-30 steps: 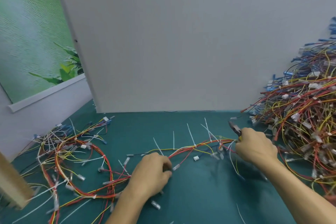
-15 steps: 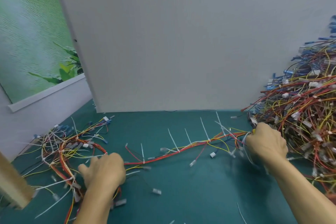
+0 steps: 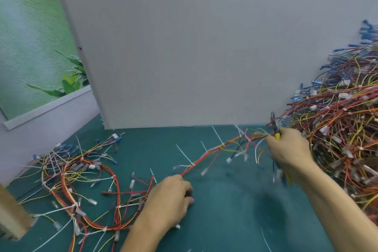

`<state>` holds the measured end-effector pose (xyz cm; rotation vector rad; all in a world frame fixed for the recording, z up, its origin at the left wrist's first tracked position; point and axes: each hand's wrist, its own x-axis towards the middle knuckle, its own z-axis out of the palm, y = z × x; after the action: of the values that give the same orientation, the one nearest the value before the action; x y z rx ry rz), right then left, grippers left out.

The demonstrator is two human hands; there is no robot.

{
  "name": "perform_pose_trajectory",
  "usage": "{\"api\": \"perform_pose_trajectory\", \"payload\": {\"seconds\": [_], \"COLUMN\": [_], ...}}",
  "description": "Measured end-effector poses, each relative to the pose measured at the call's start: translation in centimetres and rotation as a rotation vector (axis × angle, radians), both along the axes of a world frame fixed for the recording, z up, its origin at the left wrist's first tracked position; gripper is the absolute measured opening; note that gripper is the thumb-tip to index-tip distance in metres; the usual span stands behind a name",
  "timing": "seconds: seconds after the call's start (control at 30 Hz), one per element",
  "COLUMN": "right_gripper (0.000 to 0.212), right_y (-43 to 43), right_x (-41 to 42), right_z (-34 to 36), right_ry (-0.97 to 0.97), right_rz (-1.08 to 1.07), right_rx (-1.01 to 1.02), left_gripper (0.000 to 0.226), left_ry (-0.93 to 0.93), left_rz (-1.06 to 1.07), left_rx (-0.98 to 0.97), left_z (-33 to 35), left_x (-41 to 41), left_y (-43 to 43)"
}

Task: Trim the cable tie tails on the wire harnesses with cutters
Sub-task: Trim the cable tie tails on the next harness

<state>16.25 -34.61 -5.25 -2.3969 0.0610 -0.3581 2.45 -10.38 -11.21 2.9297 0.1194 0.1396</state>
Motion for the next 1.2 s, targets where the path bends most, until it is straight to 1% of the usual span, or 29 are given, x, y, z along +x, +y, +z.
{"api": "perform_pose_trajectory", "payload": {"seconds": [0.07,0.2,0.3,0.4,0.53,0.6,0.67,0.73,0.77,0.8,0.83,0.87,0.9,0.93,0.97,1.0,1.03,1.1,1.17,1.2], "right_gripper": [0.023,0.022,0.019,0.02,0.019,0.023,0.027,0.025,0.022,0.018,0.014,0.011,0.01,0.01,0.009,0.008,0.008,0.007,0.007,0.008], "right_y": [0.0,-0.4,0.0,0.2,-1.9,-3.0,-3.4,-3.2,-3.1,-2.9,-2.7,-2.6,-2.4,-2.2,-1.9,-1.7,-1.5,-1.0,-0.7,-0.5], "right_x": [0.2,1.0,1.5,1.5,1.6,1.5,1.1,0.5,0.1,-0.2,-0.6,-0.9,-1.1,-1.4,-1.6,-1.7,-1.7,-1.7,-1.7,-1.7], "right_z": [1.8,4.8,5.1,3.8,2.9,2.9,2.8,2.4,2.2,1.9,1.5,1.2,0.8,0.5,0.1,-0.3,-0.8,-1.7,-2.4,-2.5], "right_ry": [-0.09,-0.216,-0.218,-0.198,-0.153,-0.113,-0.011,0.099,0.147,0.192,0.23,0.26,0.281,0.299,0.315,0.324,0.329,0.315,0.253,0.217], "right_rz": [-0.046,-0.139,-0.166,-0.179,-0.278,-0.262,-0.156,-0.019,0.044,0.104,0.168,0.235,0.304,0.372,0.437,0.493,0.538,0.582,0.557,0.52], "right_rx": [0.086,0.184,0.184,0.158,0.173,0.155,0.07,-0.011,-0.037,-0.064,-0.098,-0.136,-0.17,-0.201,-0.231,-0.267,-0.317,-0.434,-0.502,-0.496], "left_gripper": [0.02,0.023,0.028,0.039,0.041,0.056,0.079,0.094,0.096,0.093,0.086,0.076,0.063,0.05,0.035,0.023,0.019,0.02,0.023,0.023], "left_ry": [0.018,0.077,0.109,0.15,0.213,0.236,0.235,0.158,0.092,0.012,-0.074,-0.147,-0.194,-0.207,-0.19,-0.167,-0.145,-0.095,-0.061,-0.06], "left_rz": [0.123,0.367,0.557,0.721,0.9,0.903,0.81,0.674,0.599,0.52,0.438,0.365,0.314,0.289,0.288,0.312,0.36,0.459,0.52,0.537], "left_rx": [0.022,0.183,0.193,0.174,0.18,0.168,0.17,0.185,0.192,0.194,0.17,0.096,-0.036,-0.185,-0.291,-0.347,-0.374,-0.387,-0.345,-0.315], "left_z": [0.1,0.5,0.7,0.9,1.3,1.7,2.1,2.5,2.7,2.7,2.6,2.4,2.2,2.1,2.0,1.8,1.6,1.1,0.6,0.4], "left_x": [-0.2,-0.6,-0.8,-1.6,-3.1,-3.1,-2.4,-1.7,-1.4,-1.1,-0.8,-0.5,-0.1,0.1,0.4,0.9,1.3,2.1,3.0,3.4], "left_y": [0.6,2.9,5.3,7.3,9.4,9.3,8.1,6.2,5.2,4.3,3.6,3.0,2.5,2.2,2.0,2.1,2.4,3.2,4.2,4.6]}}
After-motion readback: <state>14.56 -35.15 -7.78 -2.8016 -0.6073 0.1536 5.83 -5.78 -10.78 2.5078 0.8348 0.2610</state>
